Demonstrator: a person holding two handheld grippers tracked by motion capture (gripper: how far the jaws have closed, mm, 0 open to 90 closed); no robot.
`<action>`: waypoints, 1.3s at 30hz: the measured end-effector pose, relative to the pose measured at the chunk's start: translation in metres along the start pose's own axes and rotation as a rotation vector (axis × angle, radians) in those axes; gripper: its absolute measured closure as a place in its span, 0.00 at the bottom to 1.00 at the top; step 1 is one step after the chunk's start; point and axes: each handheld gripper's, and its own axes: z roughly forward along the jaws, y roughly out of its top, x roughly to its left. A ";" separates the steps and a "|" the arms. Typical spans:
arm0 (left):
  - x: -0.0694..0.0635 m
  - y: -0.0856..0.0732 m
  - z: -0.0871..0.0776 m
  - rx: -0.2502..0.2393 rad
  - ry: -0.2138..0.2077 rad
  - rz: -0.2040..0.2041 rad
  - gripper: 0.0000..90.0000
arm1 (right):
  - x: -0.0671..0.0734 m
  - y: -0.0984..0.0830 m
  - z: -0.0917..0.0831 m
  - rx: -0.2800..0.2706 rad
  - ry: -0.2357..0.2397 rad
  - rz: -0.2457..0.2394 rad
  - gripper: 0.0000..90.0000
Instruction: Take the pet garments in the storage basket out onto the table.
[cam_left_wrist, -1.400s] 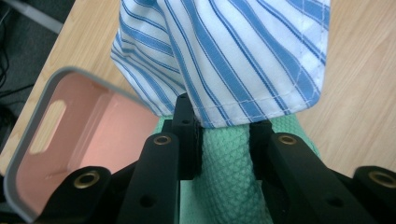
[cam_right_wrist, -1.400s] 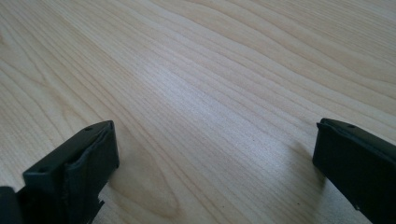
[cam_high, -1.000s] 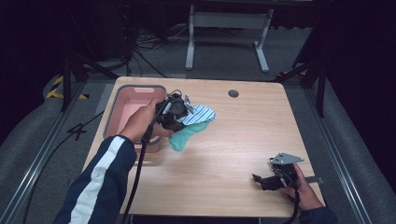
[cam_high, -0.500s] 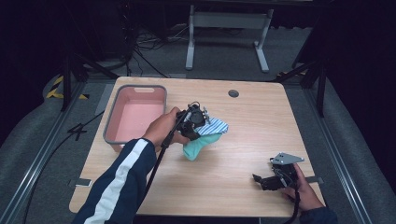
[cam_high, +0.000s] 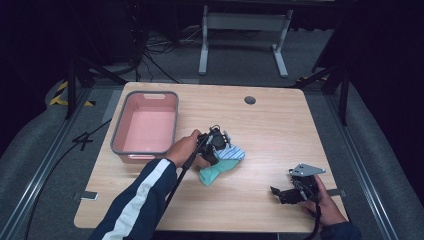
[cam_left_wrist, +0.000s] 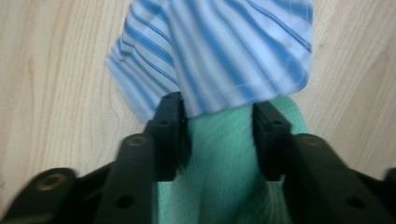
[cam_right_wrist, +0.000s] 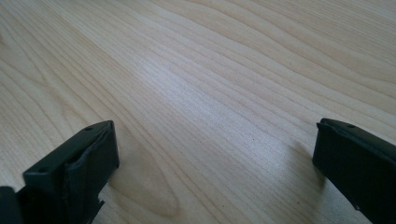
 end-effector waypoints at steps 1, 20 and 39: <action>-0.003 -0.002 -0.001 -0.008 0.014 -0.008 0.59 | 0.000 0.000 0.000 -0.001 0.000 -0.002 0.01; -0.017 -0.053 -0.051 -0.224 0.084 -0.041 0.36 | 0.000 0.000 0.000 0.000 0.000 0.000 0.01; -0.036 -0.112 -0.080 -0.278 0.162 -0.021 0.31 | 0.000 0.000 0.000 0.000 -0.001 0.000 0.01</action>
